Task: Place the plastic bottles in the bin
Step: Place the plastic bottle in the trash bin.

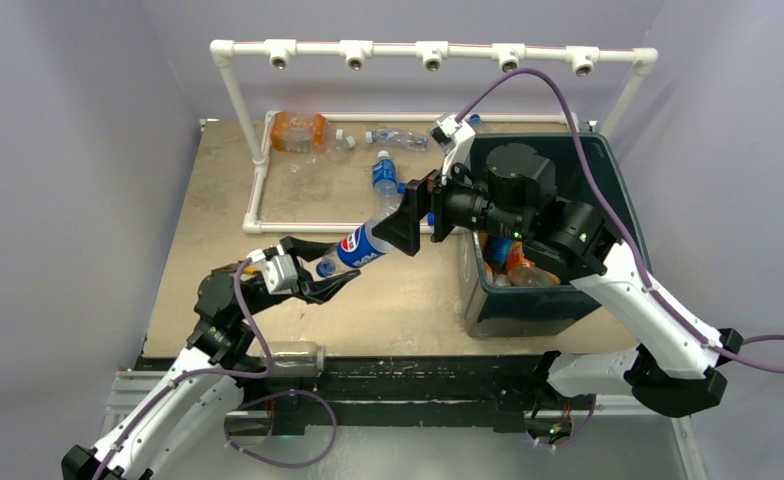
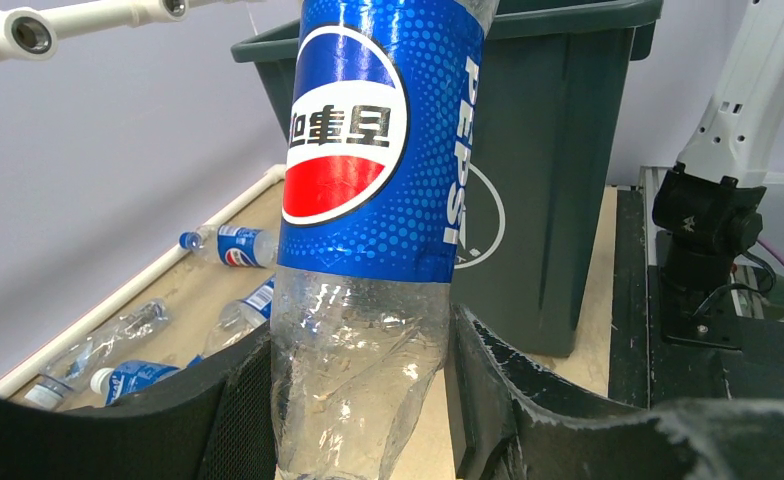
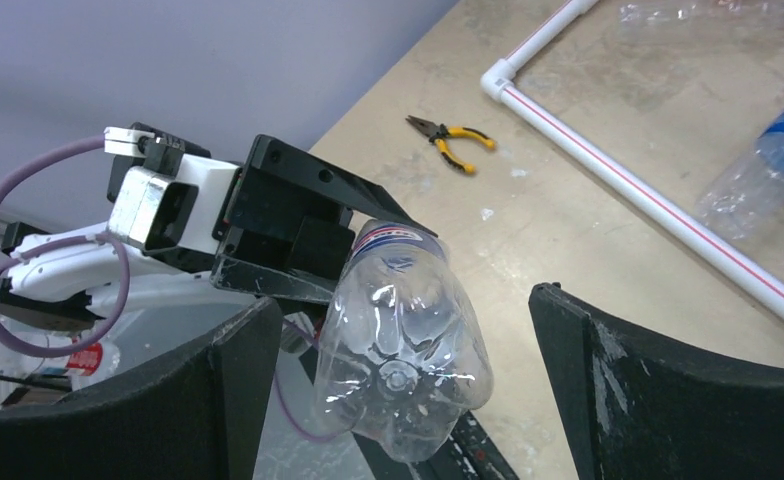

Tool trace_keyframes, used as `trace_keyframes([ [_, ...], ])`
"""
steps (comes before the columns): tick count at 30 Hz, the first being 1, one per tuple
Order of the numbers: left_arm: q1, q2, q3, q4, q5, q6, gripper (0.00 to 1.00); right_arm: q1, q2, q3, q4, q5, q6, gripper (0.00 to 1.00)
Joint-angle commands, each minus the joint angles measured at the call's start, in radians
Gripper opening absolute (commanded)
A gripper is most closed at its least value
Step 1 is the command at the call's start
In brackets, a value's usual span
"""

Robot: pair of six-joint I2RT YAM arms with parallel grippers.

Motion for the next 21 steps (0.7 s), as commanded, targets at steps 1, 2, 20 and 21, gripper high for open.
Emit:
trace_keyframes([
  [1, -0.004, -0.018, 0.001, 0.044, -0.015, 0.017, 0.18, -0.004, 0.002, -0.03, 0.044, -0.086, 0.032, 0.97],
  [2, -0.004, -0.018, 0.002, 0.045, -0.016, 0.016, 0.18, -0.005, 0.001, -0.038, 0.043, -0.087, 0.032, 0.96],
  [20, -0.003, -0.017, -0.003, 0.052, -0.033, 0.005, 0.18, -0.005, -0.01, -0.109, 0.143, -0.102, 0.062, 0.73],
  [21, -0.004, -0.017, -0.004, 0.051, -0.032, 0.006, 0.18, -0.005, -0.011, -0.113, 0.146, -0.103, 0.062, 0.71],
])
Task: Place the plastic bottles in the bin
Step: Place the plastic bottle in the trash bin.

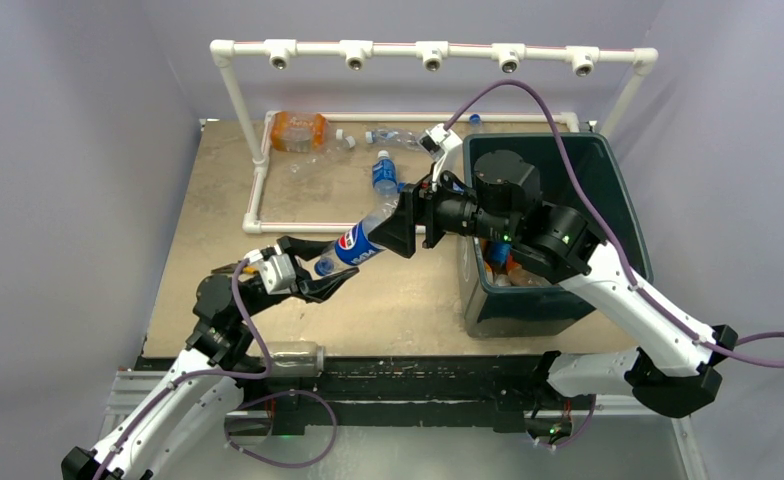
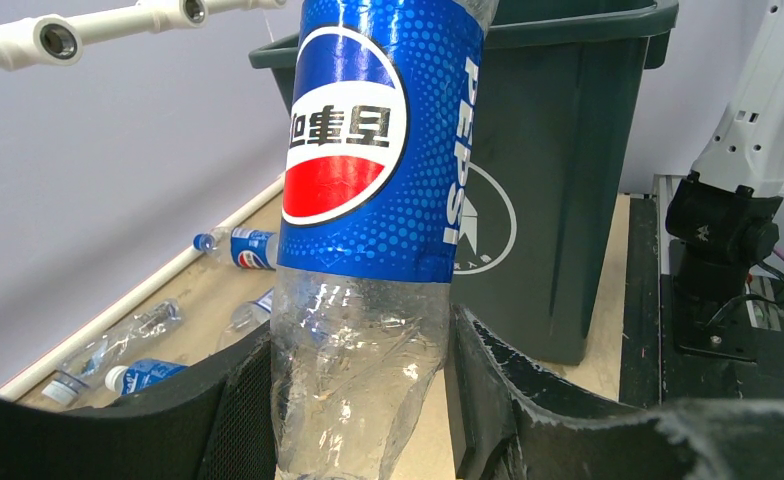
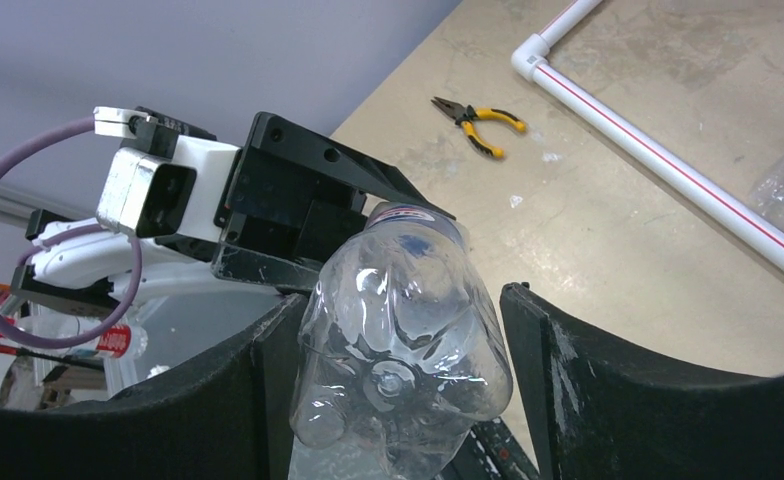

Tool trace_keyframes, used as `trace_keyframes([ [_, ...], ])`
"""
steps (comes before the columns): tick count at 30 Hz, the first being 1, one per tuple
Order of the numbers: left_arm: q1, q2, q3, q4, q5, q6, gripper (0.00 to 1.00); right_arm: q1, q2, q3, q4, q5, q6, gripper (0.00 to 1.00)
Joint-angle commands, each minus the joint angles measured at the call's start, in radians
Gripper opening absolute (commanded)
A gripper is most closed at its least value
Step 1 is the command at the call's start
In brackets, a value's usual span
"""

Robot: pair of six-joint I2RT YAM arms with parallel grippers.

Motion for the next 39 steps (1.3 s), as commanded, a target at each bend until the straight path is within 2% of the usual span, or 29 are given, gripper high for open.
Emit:
trace_keyframes([
  [1, -0.004, -0.002, -0.001, 0.05, -0.002, 0.007, 0.18, -0.005, -0.01, -0.011, 0.062, -0.031, 0.01, 0.68],
  [3, -0.004, -0.001, 0.0, 0.05, -0.004, 0.004, 0.19, -0.005, -0.012, -0.015, 0.07, -0.034, 0.011, 0.57],
  [5, -0.004, 0.0, 0.001, 0.051, -0.006, -0.003, 0.26, -0.005, -0.02, -0.022, 0.08, -0.034, 0.013, 0.46],
  [6, -0.004, 0.0, 0.004, 0.05, -0.011, -0.01, 0.39, -0.005, -0.027, -0.025, 0.088, -0.029, 0.012, 0.4],
  [8, -0.004, 0.0, 0.017, 0.034, -0.034, -0.027, 0.63, -0.005, -0.05, -0.036, 0.114, -0.018, 0.004, 0.35],
  [9, -0.004, -0.001, 0.025, 0.025, -0.056, -0.043, 0.71, -0.005, -0.073, -0.05, 0.142, -0.012, -0.002, 0.33],
  [10, -0.004, -0.004, 0.036, 0.02, -0.079, -0.058, 0.85, -0.005, -0.113, -0.069, 0.181, 0.004, -0.006, 0.3],
  [11, -0.004, -0.012, 0.043, 0.024, -0.116, -0.081, 0.93, -0.005, -0.147, -0.095, 0.228, 0.027, -0.015, 0.28],
  [13, -0.004, -0.027, 0.06, 0.044, -0.184, -0.154, 0.99, -0.005, -0.227, -0.16, 0.34, 0.069, -0.056, 0.2],
  [15, -0.004, -0.035, 0.085, 0.064, -0.265, -0.242, 0.99, -0.005, -0.313, -0.248, 0.463, 0.092, -0.071, 0.1],
  [16, -0.003, -0.034, 0.106, 0.056, -0.317, -0.295, 0.99, -0.005, -0.35, -0.294, 0.525, 0.108, -0.077, 0.01],
  [19, -0.004, -0.008, 0.189, 0.003, -0.428, -0.456, 0.99, -0.005, -0.446, -0.438, 0.701, 0.155, -0.097, 0.0],
  [22, -0.004, 0.054, 0.318, -0.138, -0.534, -0.628, 0.99, -0.005, -0.497, -0.531, 0.829, 0.17, -0.109, 0.0],
  [24, -0.004, 0.089, 0.37, -0.18, -0.56, -0.734, 0.99, -0.005, -0.516, -0.583, 0.9, 0.177, -0.108, 0.0],
  [25, -0.004, 0.097, 0.367, -0.15, -0.55, -0.788, 0.99, -0.005, -0.528, -0.61, 0.941, 0.181, -0.103, 0.0],
  [31, -0.004, 0.133, 0.212, 0.338, -0.506, -1.081, 0.99, -0.005, -0.593, -0.763, 1.163, 0.206, -0.067, 0.0],
  [36, -0.004, 0.235, 0.214, 0.486, -0.44, -1.185, 0.99, -0.005, -0.612, -0.851, 1.309, 0.198, -0.04, 0.0],
  [39, -0.004, 0.28, 0.212, 0.533, -0.431, -1.225, 0.94, -0.005, -0.606, -0.884, 1.383, 0.185, -0.024, 0.0],
])
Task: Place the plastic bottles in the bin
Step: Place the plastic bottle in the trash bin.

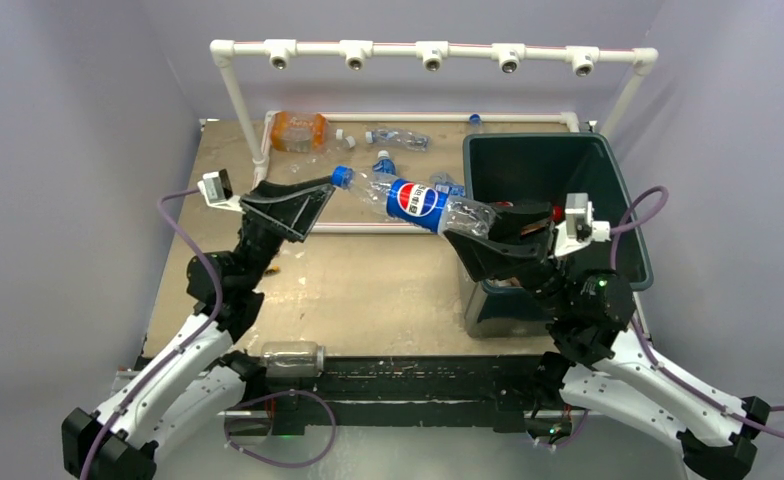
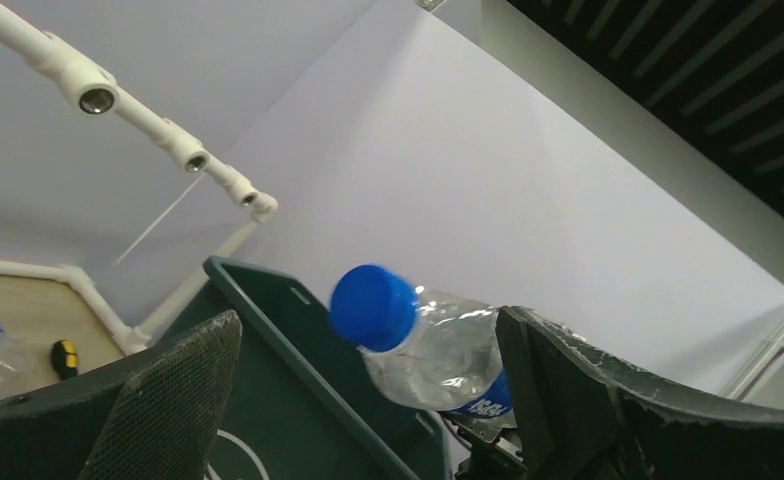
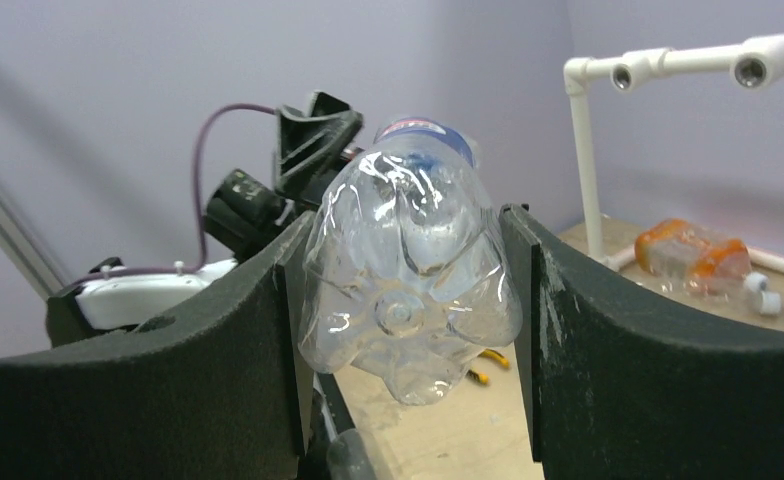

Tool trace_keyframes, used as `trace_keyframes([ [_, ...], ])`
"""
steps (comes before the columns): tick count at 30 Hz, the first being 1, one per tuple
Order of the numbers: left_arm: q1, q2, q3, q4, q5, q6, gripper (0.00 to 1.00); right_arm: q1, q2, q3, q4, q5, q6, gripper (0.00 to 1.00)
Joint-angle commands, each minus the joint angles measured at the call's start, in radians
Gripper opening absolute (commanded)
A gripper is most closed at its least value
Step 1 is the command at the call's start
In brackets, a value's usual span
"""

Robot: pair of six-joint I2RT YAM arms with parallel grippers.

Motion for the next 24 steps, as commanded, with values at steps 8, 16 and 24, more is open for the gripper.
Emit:
trace_keyframes([
  [8, -0.047, 0.126, 0.043, 0.273, 0.114, -0.147, 0.94, 0.001, 0.053, -0.044, 0.312, -0.011, 0.056, 0.0],
  [16, -0.234, 0.186, 0.084, 0.306, 0.096, 0.018, 0.99, 0.017, 0.19, -0.006, 0.417, -0.013, 0.075, 0.0],
  [24, -0.313, 0.259, 0.074, 0.535, 0.059, 0.1, 0.99, 0.059, 0.241, 0.036, 0.378, -0.002, 0.038, 0.0],
])
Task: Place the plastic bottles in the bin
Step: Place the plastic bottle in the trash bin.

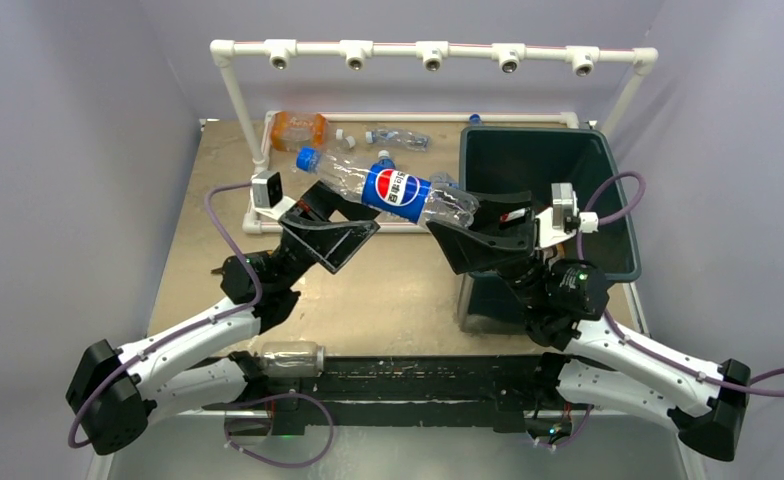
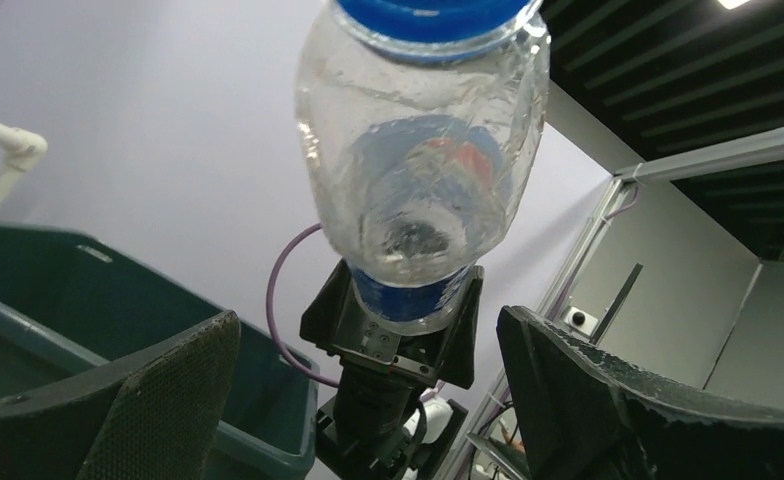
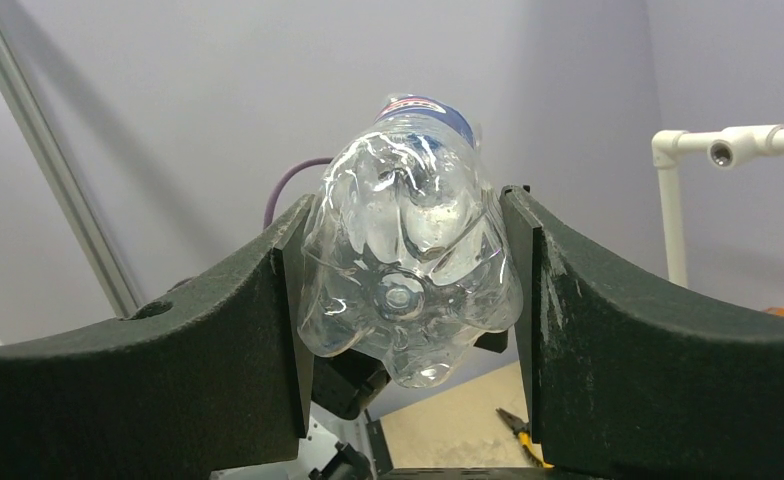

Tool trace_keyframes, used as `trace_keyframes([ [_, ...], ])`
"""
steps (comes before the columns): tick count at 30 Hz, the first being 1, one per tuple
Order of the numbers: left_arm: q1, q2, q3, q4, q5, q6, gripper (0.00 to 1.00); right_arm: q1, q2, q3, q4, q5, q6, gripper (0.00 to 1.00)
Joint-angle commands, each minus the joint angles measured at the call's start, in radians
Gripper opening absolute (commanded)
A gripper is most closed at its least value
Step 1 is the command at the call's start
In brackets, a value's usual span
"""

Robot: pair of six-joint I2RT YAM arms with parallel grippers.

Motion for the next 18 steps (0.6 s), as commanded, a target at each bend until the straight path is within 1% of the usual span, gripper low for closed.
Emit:
trace_keyframes([
  [1, -0.035, 0.023, 0.031, 0.177, -0.021, 0.088, 0.99, 0.005, 0.018, 0.005, -0.012, 0.005, -0.024, 0.0],
  [5, -0.068, 0.047, 0.033, 0.224, -0.017, 0.13, 0.99, 0.005, -0.034, -0.024, -0.055, 0.02, -0.027, 0.0],
  [10, -0.149, 0.101, 0.047, 0.316, -0.025, 0.202, 0.99, 0.006, -0.069, -0.052, -0.122, 0.007, -0.002, 0.0],
  [13, -0.182, 0.132, 0.081, 0.31, -0.024, 0.235, 0.94, 0.006, -0.092, -0.078, -0.143, 0.001, 0.012, 0.0],
  [18, -0.211, 0.168, 0.079, 0.337, -0.066, 0.263, 0.81, 0.006, -0.128, -0.098, -0.195, -0.034, 0.022, 0.0],
])
